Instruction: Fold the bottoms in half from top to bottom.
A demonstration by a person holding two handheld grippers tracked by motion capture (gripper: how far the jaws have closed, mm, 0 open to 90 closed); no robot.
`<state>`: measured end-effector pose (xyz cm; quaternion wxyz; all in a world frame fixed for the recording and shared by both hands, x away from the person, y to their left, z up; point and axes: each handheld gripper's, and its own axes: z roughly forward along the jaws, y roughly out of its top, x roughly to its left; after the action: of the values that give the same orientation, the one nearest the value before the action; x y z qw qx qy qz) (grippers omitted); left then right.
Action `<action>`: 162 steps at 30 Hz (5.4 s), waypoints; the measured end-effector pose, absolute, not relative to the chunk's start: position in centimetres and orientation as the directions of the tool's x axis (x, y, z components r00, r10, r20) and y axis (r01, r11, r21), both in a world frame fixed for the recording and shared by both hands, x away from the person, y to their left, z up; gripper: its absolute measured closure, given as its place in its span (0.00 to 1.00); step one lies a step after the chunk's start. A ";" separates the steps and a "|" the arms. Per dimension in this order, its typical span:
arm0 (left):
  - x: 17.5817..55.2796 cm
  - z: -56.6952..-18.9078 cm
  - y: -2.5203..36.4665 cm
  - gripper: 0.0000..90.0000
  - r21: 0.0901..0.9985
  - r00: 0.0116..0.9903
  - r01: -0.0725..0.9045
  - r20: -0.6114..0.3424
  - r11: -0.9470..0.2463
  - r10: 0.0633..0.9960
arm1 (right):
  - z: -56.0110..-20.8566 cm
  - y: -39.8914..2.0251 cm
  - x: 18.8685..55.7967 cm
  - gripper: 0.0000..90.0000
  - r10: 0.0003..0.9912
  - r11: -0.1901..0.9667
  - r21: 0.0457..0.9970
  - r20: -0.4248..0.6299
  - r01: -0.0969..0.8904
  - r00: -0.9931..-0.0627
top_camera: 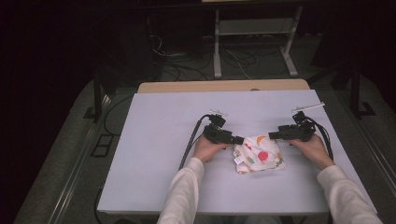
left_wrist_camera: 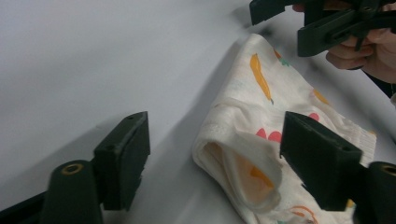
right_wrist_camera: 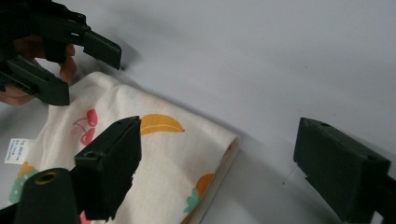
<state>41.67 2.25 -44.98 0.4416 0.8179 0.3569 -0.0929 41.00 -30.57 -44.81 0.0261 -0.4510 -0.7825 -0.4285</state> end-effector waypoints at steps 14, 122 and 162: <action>41.7 -45.7 1.7 0.73 0.661 0.738 0.659 -0.474 -0.360 0.480 | -45.8 -29.4 41.6 0.66 0.678 0.234 0.650 0.424 0.723 -0.600; 45.0 -44.8 10.0 0.90 0.768 0.667 0.588 -0.286 -0.252 0.688 | -45.1 -19.7 45.2 0.96 0.792 0.122 0.714 0.349 0.689 -0.501; 44.5 -41.1 12.7 0.00 0.785 0.606 0.590 -0.279 -0.187 0.745 | -41.6 -22.8 43.8 0.03 0.765 0.112 0.791 0.318 0.602 -0.560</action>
<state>44.53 12.75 -41.07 0.4654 0.7658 0.4359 0.0830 43.76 -22.78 -41.57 -0.0851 -0.4613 -0.7408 -0.4808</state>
